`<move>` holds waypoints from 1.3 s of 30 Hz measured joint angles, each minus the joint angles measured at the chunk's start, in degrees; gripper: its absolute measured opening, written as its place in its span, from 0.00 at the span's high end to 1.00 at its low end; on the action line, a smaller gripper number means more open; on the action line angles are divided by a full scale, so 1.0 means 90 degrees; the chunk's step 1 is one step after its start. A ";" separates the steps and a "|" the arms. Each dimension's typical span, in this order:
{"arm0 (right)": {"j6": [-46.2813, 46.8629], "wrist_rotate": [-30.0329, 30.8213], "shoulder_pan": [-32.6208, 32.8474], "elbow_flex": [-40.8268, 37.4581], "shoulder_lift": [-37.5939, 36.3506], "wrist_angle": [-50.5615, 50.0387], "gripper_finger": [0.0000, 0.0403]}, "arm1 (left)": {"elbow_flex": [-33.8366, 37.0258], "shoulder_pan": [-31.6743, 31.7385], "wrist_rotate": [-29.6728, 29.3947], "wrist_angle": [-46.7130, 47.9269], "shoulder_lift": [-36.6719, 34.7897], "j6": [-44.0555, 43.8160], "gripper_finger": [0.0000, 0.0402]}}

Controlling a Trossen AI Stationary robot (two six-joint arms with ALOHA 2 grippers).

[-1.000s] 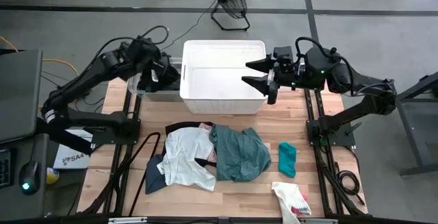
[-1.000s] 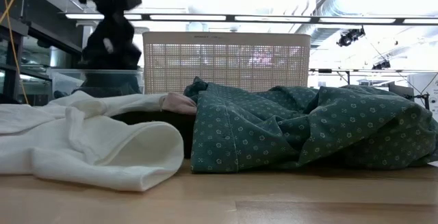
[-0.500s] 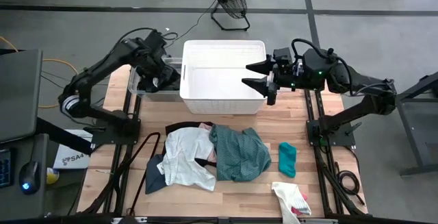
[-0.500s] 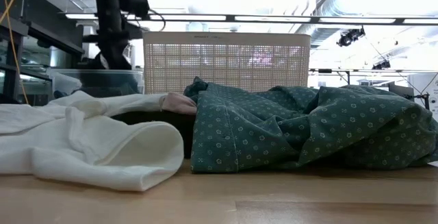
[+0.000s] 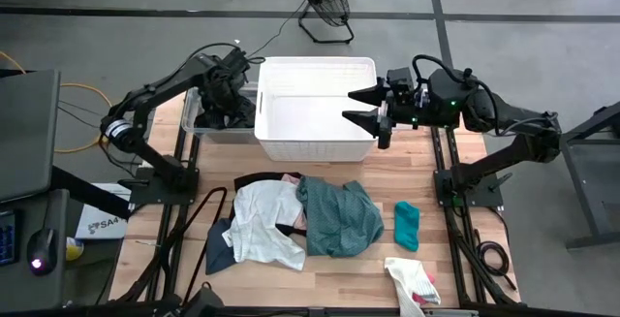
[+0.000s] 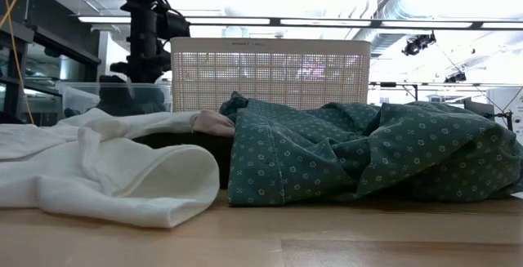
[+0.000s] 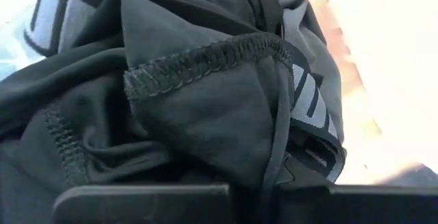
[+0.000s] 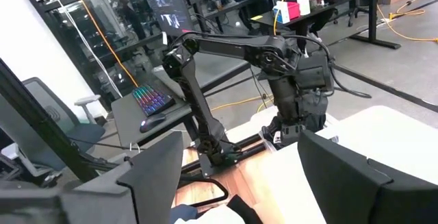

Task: Pick & Place Cloths
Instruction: Put the black boxers into the transparent bin

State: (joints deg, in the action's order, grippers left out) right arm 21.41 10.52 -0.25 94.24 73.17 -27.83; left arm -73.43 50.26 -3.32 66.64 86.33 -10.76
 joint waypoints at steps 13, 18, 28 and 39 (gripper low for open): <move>0.0118 0.0000 -0.0002 0.0000 0.0000 -0.0023 0.31 | 0.1158 0.0146 0.0674 -0.1161 0.0096 -0.0328 0.99; 0.0119 0.0002 -0.0002 0.0000 0.0002 -0.0029 0.31 | 0.1502 0.0213 0.0684 -0.1699 0.0091 -0.0484 0.99; 0.0125 0.0002 -0.0001 0.0000 0.0002 -0.0031 0.31 | 0.1450 0.0503 0.1028 -0.1742 -0.0133 -0.0475 0.83; 0.0146 0.0002 -0.0001 0.0000 0.0002 -0.0077 0.31 | 0.0954 0.0500 0.0963 -0.1007 -0.1050 -0.0335 0.55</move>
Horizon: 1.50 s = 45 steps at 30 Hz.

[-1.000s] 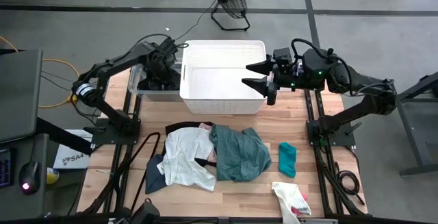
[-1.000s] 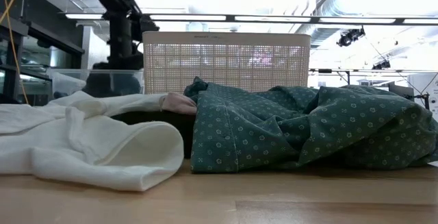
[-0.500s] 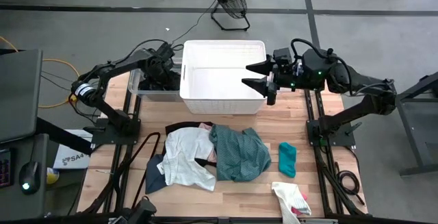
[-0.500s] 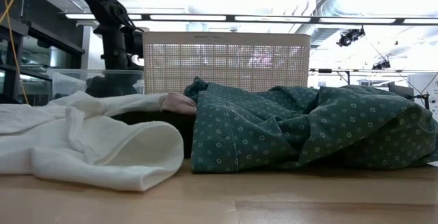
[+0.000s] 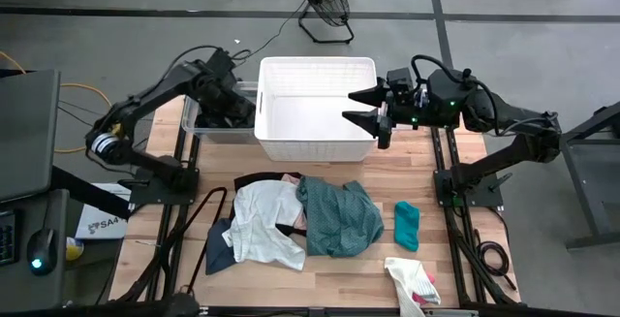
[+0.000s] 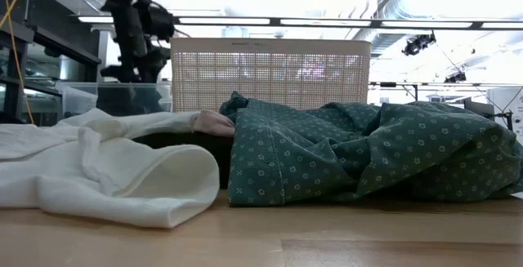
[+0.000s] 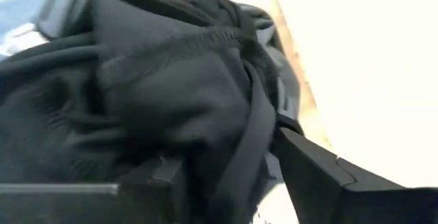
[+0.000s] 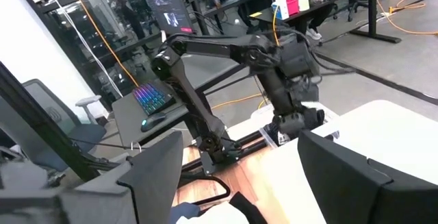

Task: Pick & Place Cloths
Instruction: Put the black boxers into the transparent bin, then put the light blue sock into the right transparent bin

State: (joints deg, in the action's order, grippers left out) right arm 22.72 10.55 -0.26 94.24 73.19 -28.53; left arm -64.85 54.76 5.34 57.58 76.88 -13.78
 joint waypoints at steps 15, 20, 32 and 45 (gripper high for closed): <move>0.1491 -0.0068 0.0047 0.0000 0.0000 -0.1595 0.31 | -0.0594 0.0000 0.0273 0.0451 -0.1385 -0.0002 0.51; 0.2718 -0.0142 0.0348 0.0000 0.0000 -0.3135 0.31 | -0.0599 -0.0002 0.0549 0.0336 -0.1952 0.0045 0.51; 0.7402 0.0063 0.1976 -0.0846 0.0005 -0.6096 0.31 | -0.0602 -0.0002 0.0792 0.0093 -0.2624 0.0189 0.51; 1.1746 -0.1191 0.3485 -0.3812 0.0041 -0.4323 0.31 | -0.0602 -0.0002 0.1035 0.0095 -0.2615 0.0554 0.51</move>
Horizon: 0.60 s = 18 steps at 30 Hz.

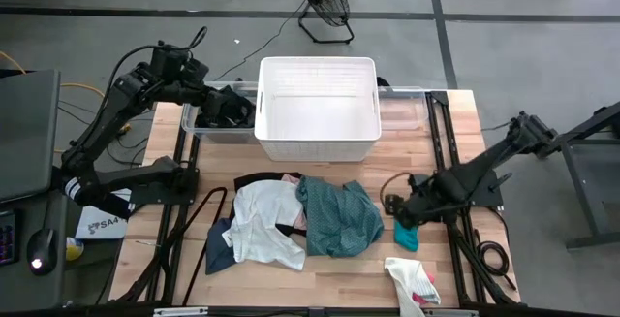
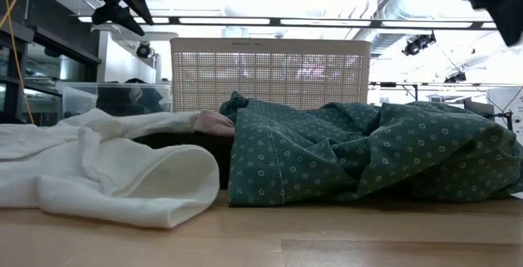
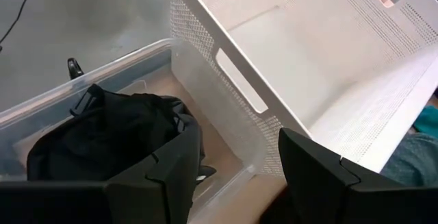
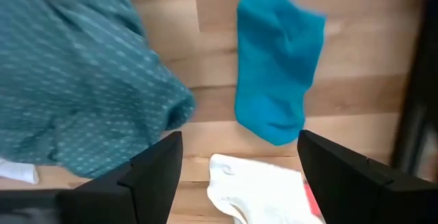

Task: Pick & Place Cloths
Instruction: Put the light blue sock into the right transparent bin

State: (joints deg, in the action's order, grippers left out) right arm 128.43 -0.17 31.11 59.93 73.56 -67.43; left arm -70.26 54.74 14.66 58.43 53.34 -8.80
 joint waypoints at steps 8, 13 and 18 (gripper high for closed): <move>0.0584 -0.0049 0.0302 -0.1132 0.0140 0.1700 0.31 | 0.0000 0.0000 0.0000 0.0009 0.0000 0.0232 0.51; 0.0041 -0.0369 0.0297 -0.1344 0.0631 0.1788 0.31 | 0.0000 0.0000 0.0000 0.0019 0.0000 0.0283 0.51; -0.1190 -0.0379 0.0297 -0.1350 0.1221 0.1785 0.31 | 0.0000 0.0000 0.0000 0.0019 0.0000 0.0284 0.51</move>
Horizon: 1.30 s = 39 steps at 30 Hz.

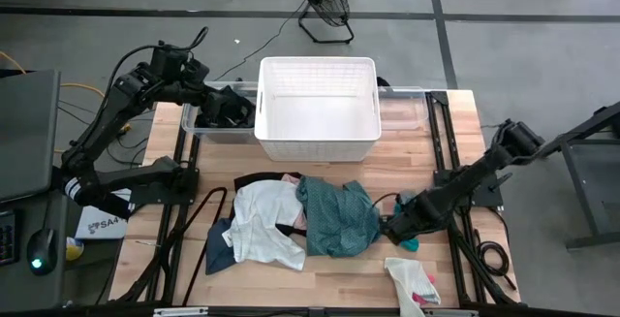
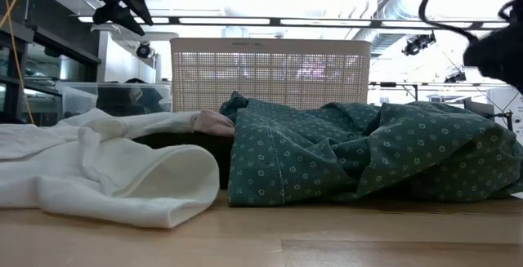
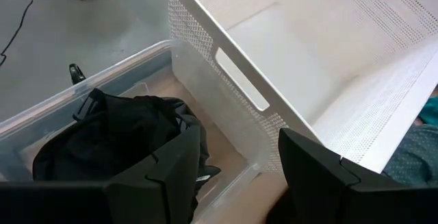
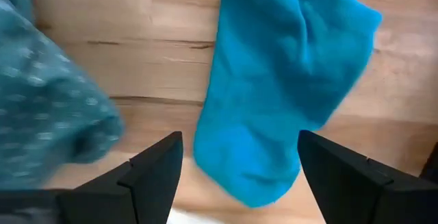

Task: Pick & Place Cloths
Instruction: Put the light blue sock into the right transparent bin

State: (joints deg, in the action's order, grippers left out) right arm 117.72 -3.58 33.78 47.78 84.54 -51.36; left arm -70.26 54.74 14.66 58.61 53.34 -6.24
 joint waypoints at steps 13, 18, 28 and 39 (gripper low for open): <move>-0.0628 -0.0675 -0.0002 0.0023 0.1055 0.0694 0.50 | 0.0002 0.0000 -0.0002 0.0007 0.0000 0.0000 0.51; -0.0657 -0.0597 -0.0006 0.0025 0.1062 0.0715 0.70 | 0.0002 -0.0002 -0.0002 0.0010 0.0000 -0.0017 0.51; -0.0778 -0.0657 -0.0004 0.0004 0.0954 0.0599 0.98 | 0.0002 -0.0001 -0.0002 0.0037 0.0000 -0.0075 0.51; -0.0525 0.0773 -0.0298 0.0979 -0.0662 -0.1747 0.99 | 0.0002 -0.0002 -0.0005 0.0044 0.0000 -0.0124 0.51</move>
State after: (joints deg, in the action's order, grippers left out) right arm 112.99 3.37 31.10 56.59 78.59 -67.09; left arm -70.24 54.72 14.61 59.00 53.34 -7.35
